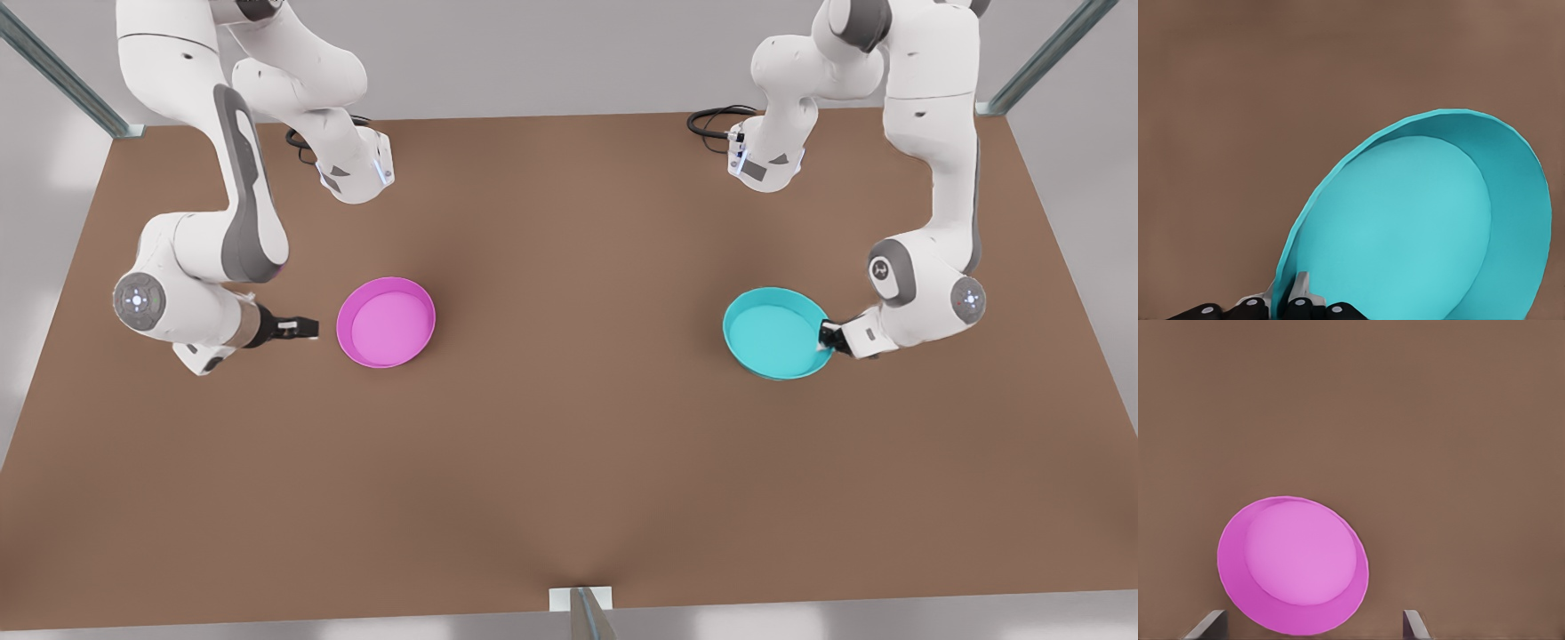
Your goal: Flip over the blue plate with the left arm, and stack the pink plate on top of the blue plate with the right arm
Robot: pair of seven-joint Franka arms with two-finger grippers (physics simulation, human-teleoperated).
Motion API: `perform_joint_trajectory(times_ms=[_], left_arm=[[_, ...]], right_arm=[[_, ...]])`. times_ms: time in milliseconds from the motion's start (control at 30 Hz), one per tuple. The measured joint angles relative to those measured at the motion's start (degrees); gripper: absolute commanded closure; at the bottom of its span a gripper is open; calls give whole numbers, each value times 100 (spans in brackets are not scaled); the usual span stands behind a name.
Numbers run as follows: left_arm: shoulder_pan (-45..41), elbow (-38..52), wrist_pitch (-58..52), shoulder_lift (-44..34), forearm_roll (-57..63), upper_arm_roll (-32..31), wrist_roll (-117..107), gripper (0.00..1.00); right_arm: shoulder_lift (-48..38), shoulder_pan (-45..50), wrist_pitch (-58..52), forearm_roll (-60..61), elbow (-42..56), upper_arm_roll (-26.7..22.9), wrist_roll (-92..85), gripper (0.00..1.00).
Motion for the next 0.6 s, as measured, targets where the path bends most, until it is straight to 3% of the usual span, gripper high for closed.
perform_joint_trajectory(times_ms=[167,300,433,467,600], left_arm=[[-1126,2620,-1563,354,1528,-25,-1254,79],[-2107,3496,-2516,899,2105,211,-2441,79],[-4862,4003,-2715,1910,2620,2787,-3652,79],[-5434,4024,-2703,2193,2808,3176,-3991,79],[-6887,3885,-2687,2929,3696,3562,-5511,79]], right_arm=[[177,38,142,174,-450,5,-23,0],[484,70,388,295,-495,6,-39,0],[781,-150,655,335,-545,2,-63,0],[830,-221,713,340,-558,2,-71,0],[270,-233,935,355,-1316,9,-102,0]])
